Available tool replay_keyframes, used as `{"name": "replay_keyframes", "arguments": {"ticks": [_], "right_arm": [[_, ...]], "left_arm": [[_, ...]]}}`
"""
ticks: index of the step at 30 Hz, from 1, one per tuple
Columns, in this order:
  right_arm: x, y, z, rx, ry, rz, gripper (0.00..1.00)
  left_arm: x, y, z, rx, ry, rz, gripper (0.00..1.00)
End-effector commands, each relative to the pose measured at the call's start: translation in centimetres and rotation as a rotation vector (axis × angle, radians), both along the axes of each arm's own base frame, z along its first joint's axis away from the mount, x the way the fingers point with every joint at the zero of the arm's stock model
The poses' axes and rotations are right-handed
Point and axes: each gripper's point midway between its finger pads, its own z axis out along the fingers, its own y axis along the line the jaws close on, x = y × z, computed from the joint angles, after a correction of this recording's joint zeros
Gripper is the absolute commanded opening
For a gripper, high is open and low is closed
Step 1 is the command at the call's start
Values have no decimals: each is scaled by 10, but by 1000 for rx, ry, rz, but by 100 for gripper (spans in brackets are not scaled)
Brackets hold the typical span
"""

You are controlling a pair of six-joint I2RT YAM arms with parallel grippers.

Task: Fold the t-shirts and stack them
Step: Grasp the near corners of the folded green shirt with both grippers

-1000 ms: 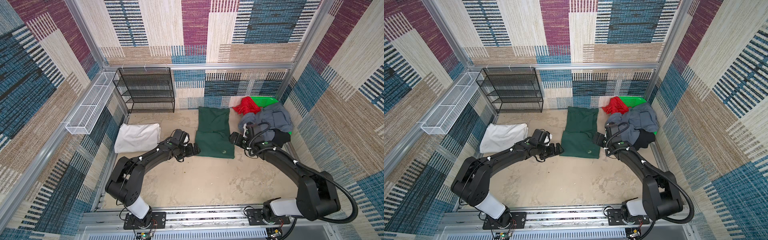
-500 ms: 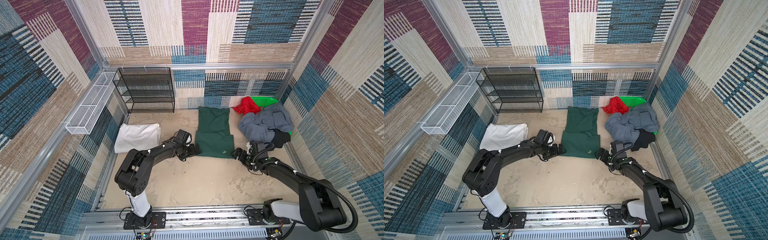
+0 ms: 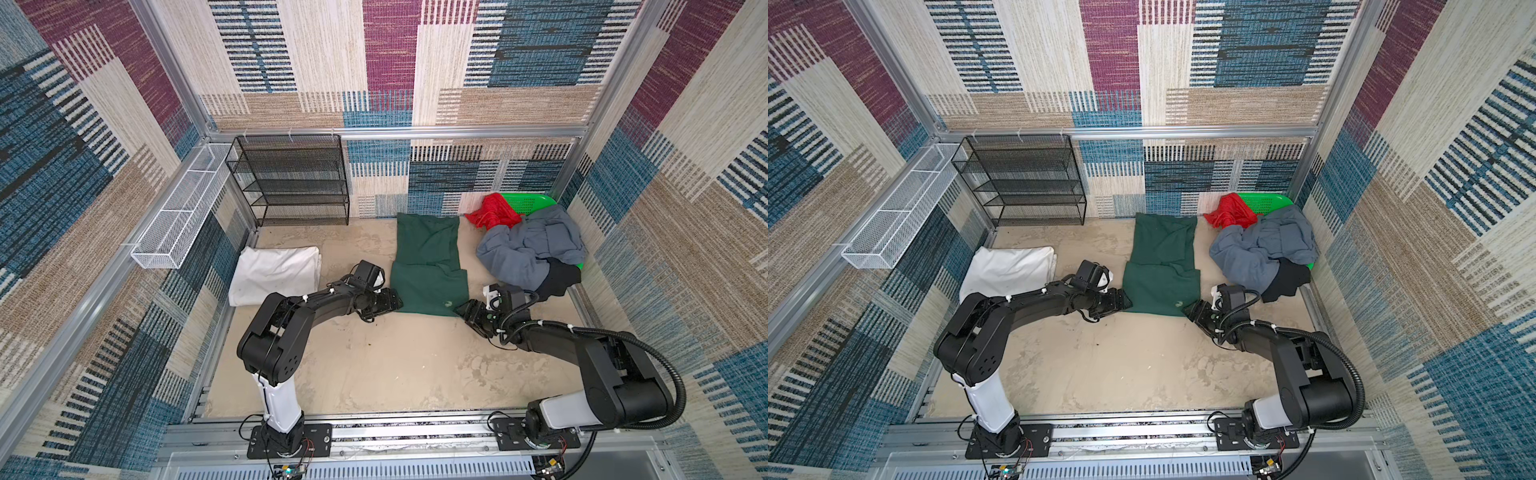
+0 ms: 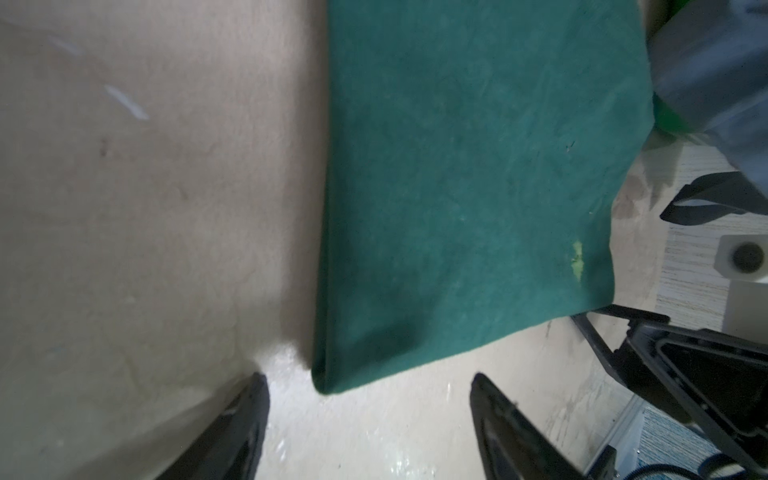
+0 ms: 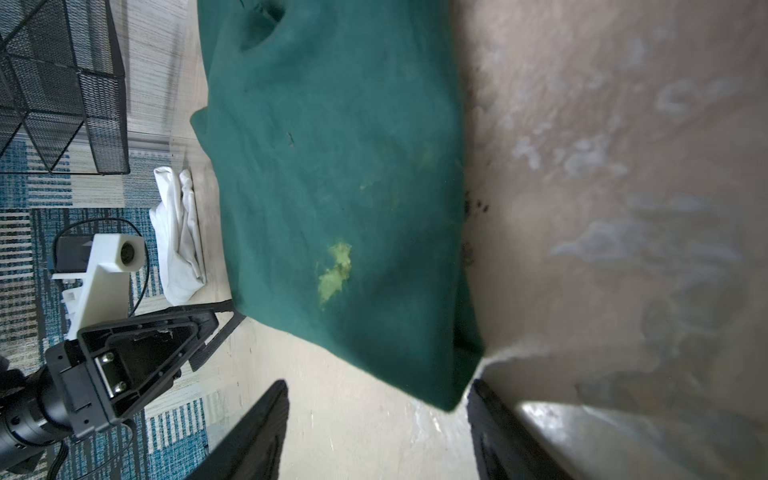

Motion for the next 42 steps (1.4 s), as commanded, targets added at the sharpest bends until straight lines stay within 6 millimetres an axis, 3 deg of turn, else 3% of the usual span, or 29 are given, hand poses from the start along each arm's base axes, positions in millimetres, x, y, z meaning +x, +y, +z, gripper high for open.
{"name": "replay_keyframes", "arguments": {"ticks": [1, 6, 15, 32, 39, 41, 42], "right_arm": [[-15, -9, -22, -40, 111, -43, 71], [-14, -19, -30, -105, 129, -75, 69], [-8, -43, -36, -242, 113, -138, 65], [0, -30, -46, -217, 112, -60, 43], [6, -28, -39, -218, 94, -53, 21], [8, -28, -37, -219, 89, -50, 14], [10, -27, -36, -221, 85, -45, 10]], "left_arm": [[-3, 4, -11, 26, 49, 25, 75], [0, 2, -19, 34, 80, 29, 59], [-4, 8, -34, 38, 123, 64, 53], [-1, 7, -45, 41, 152, 61, 40], [1, 5, -43, 37, 148, 48, 13], [2, 4, -40, 37, 144, 40, 0], [2, 4, -38, 37, 140, 37, 0]]}}
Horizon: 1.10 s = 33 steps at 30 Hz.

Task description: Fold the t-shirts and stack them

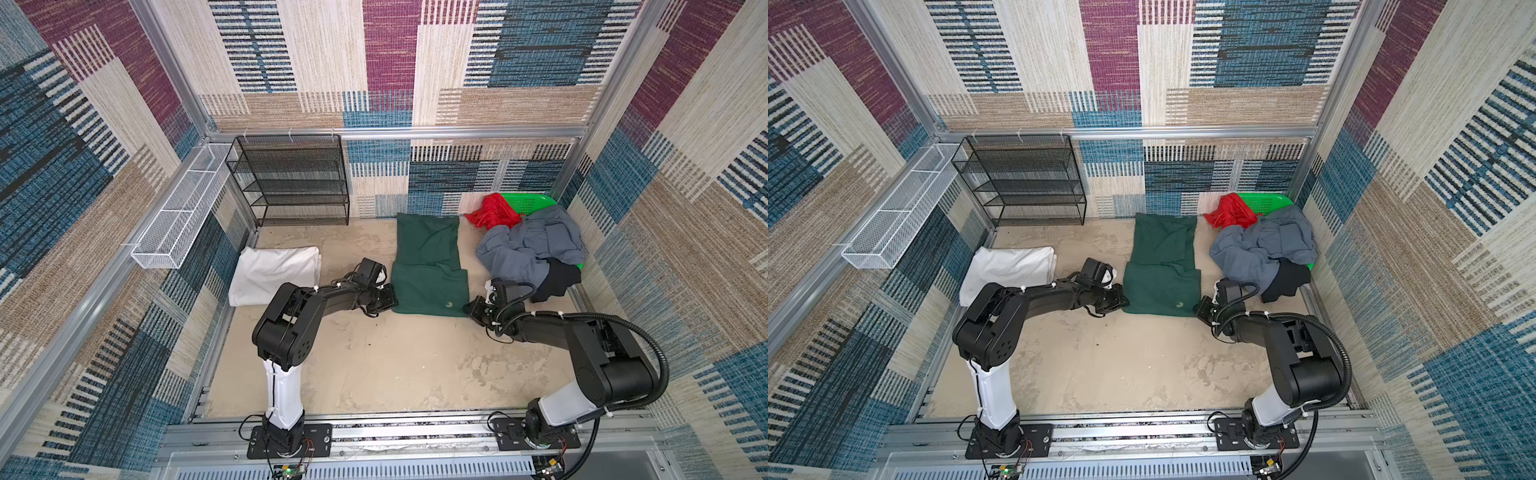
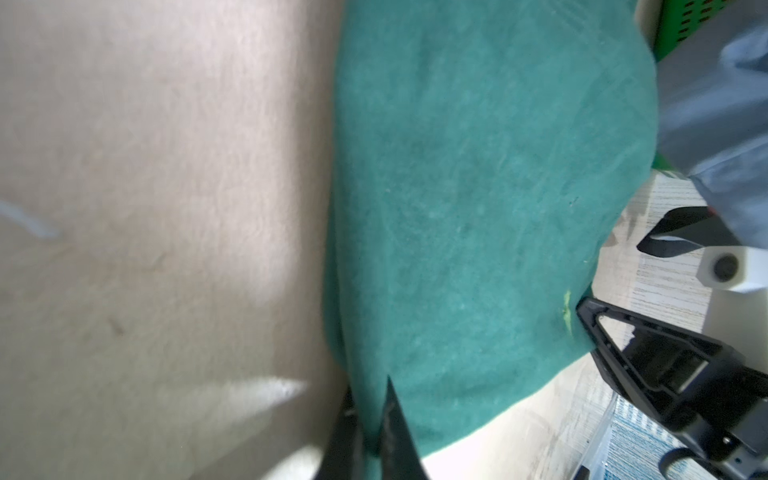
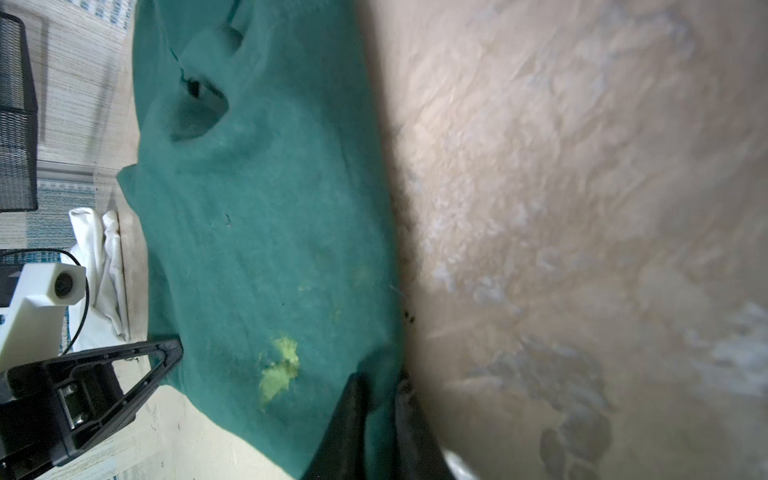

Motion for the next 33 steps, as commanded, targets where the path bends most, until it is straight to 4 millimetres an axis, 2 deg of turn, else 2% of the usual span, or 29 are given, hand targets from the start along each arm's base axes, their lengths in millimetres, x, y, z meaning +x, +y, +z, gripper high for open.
{"name": "replay_keyframes", "arguments": {"ticks": [1, 3, 11, 17, 28, 33], "right_arm": [[-18, -3, -16, -36, 106, 19, 7], [-15, -1, -11, -38, 92, 38, 0], [-7, 4, 9, -40, 43, 83, 0], [-13, 7, 25, -16, 25, 98, 0], [-22, 16, 78, 47, -91, 140, 0], [-27, 24, 92, 74, -119, 176, 0]], "left_arm": [[-20, 16, -18, 88, 98, 2, 0], [-19, 15, -14, 84, 90, -6, 0], [-23, 14, 2, 62, 67, -25, 0], [-32, 12, 17, 23, 61, -43, 0], [-45, 18, 55, 10, -15, -46, 0], [-52, 18, 67, 0, -51, -32, 0]]}}
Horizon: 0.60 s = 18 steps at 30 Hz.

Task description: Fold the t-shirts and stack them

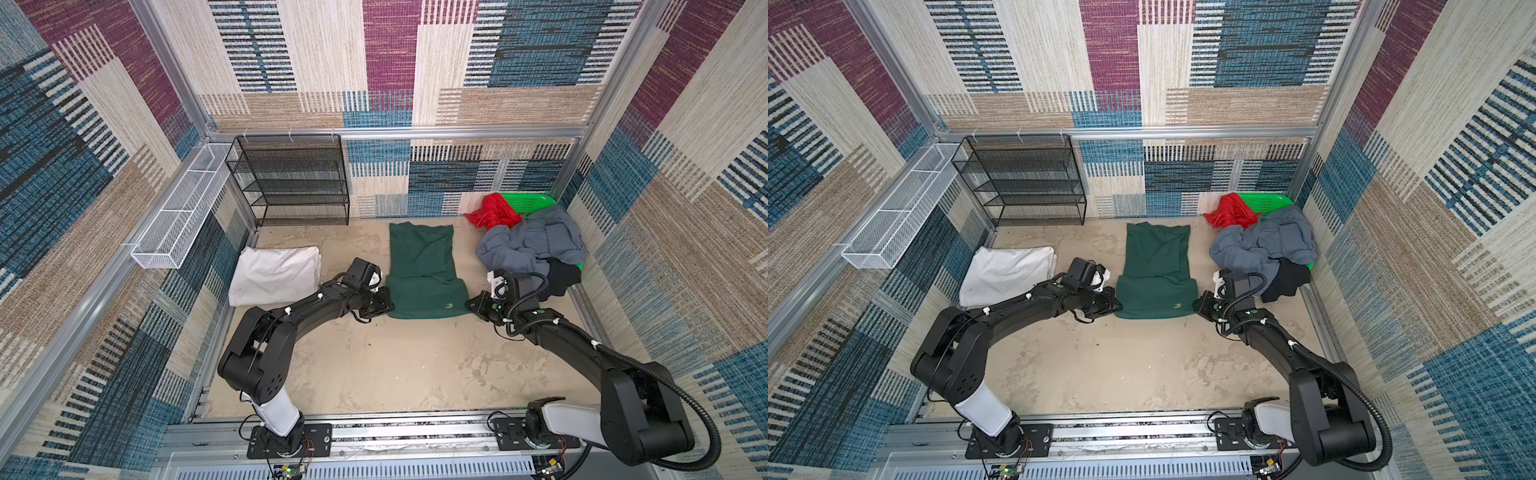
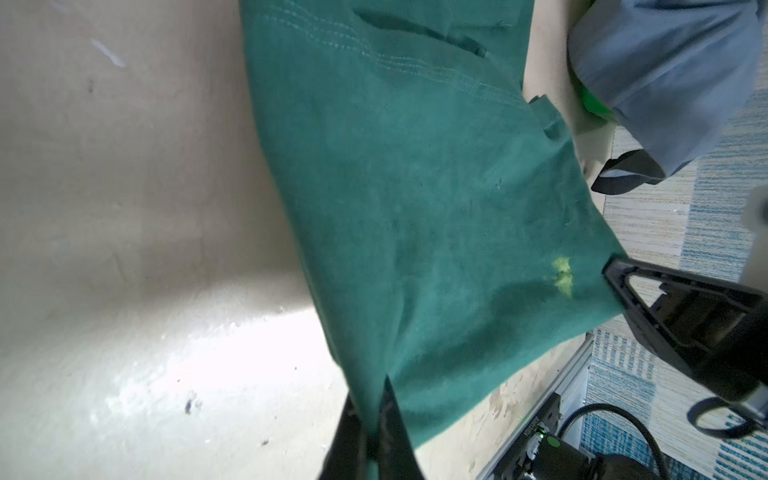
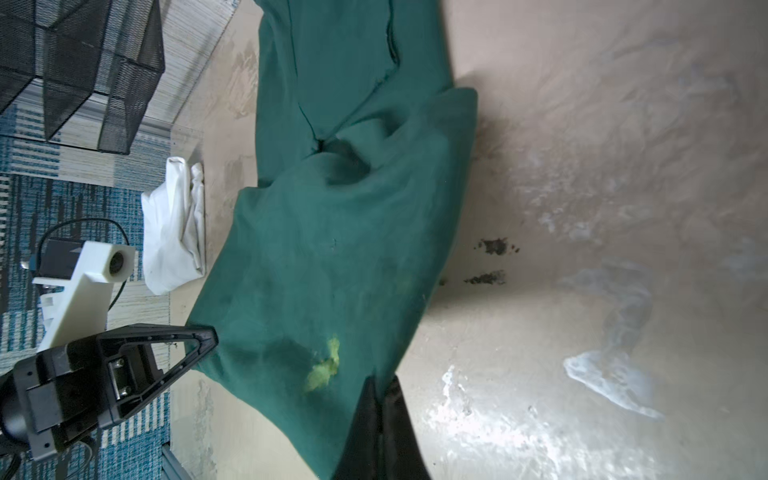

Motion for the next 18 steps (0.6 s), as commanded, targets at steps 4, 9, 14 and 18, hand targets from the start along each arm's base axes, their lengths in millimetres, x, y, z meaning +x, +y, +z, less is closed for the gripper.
{"name": "replay_keyframes", "arguments": {"ticks": [4, 9, 14, 18], "right_arm": [[-12, 13, 14, 21, -30, 54, 0], [-30, 23, 13, 18, -28, 87, 0], [-54, 35, 15, 13, -24, 122, 0], [-72, 35, 13, 27, -17, 126, 0]], "left_arm": [[-13, -1, 11, 10, -37, 2, 0], [-35, -2, 17, 14, -61, -9, 0], [-58, 1, 16, 9, -82, 6, 0], [-77, 6, 15, 5, -98, 22, 0]]}}
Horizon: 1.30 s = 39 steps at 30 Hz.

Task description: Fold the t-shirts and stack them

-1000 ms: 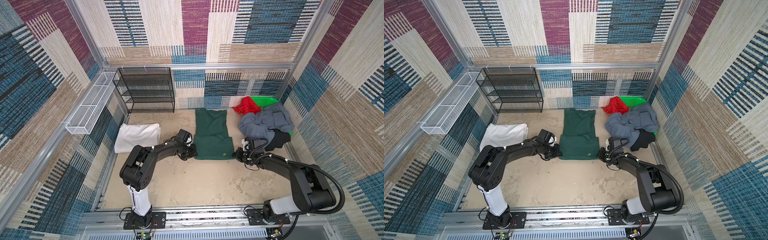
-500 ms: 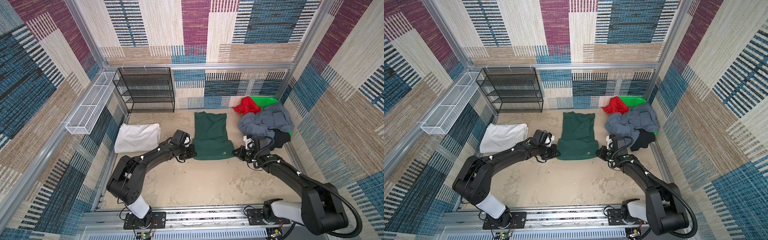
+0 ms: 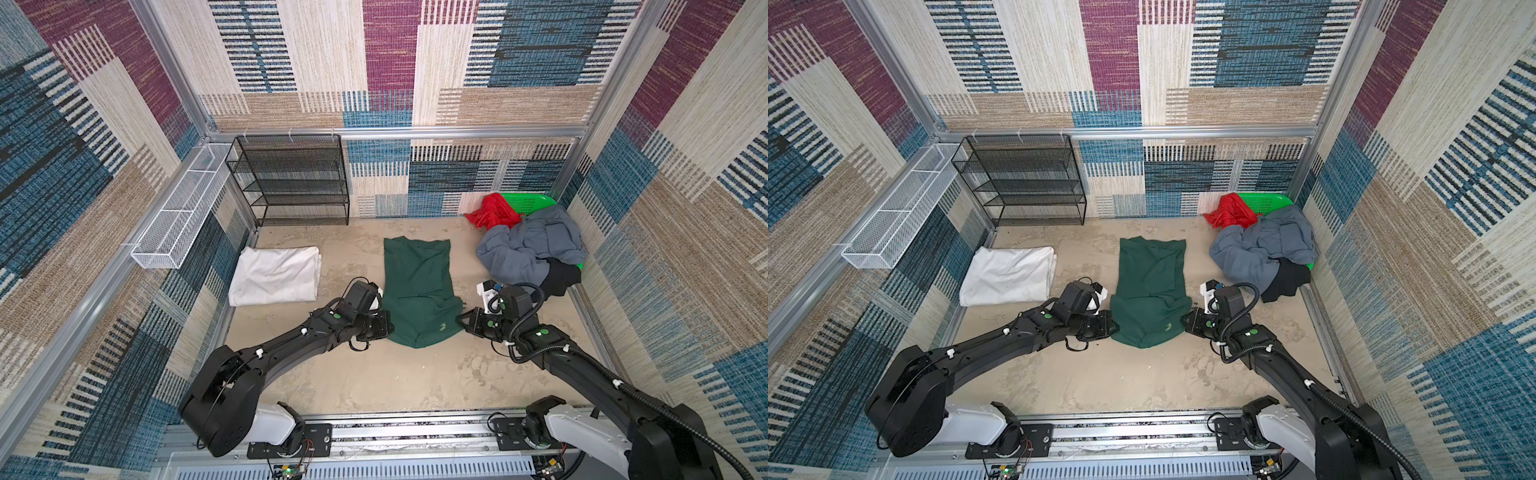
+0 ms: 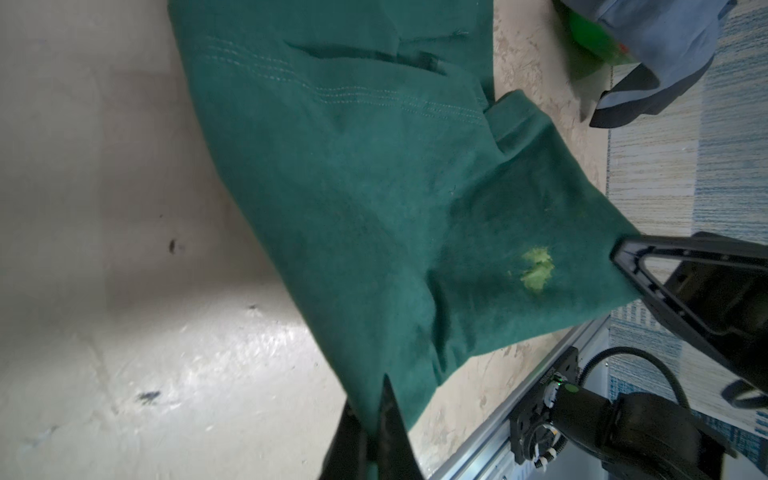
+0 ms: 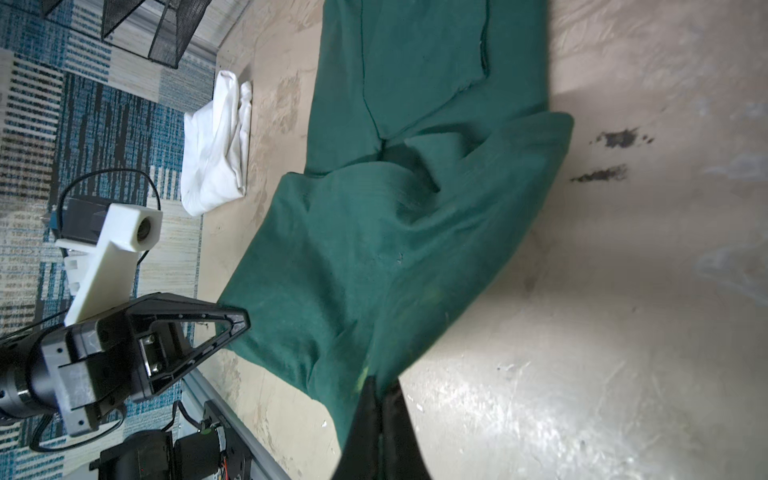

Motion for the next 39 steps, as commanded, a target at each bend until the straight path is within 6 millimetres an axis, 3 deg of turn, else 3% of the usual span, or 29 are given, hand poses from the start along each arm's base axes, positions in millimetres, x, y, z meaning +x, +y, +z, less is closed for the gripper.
{"name": "replay_keyframes", "arguments": {"ticks": [1, 11, 21, 26, 39], "right_arm": [[-10, -4, -4, 3, 22, -26, 0], [-43, 1, 13, 69, 1, -10, 0], [-63, 15, 45, 92, -29, 44, 0], [-64, 23, 54, 99, -37, 60, 0], [-57, 25, 58, 100, -59, 53, 0]], "left_arm": [[-4, 4, 5, -16, -36, 54, 0], [-47, 17, 11, -13, -76, 54, 0], [-77, 29, 44, 8, -128, 16, 0], [-82, 26, 56, -18, -152, 12, 0], [-69, 22, 77, -2, -198, 46, 0]]}}
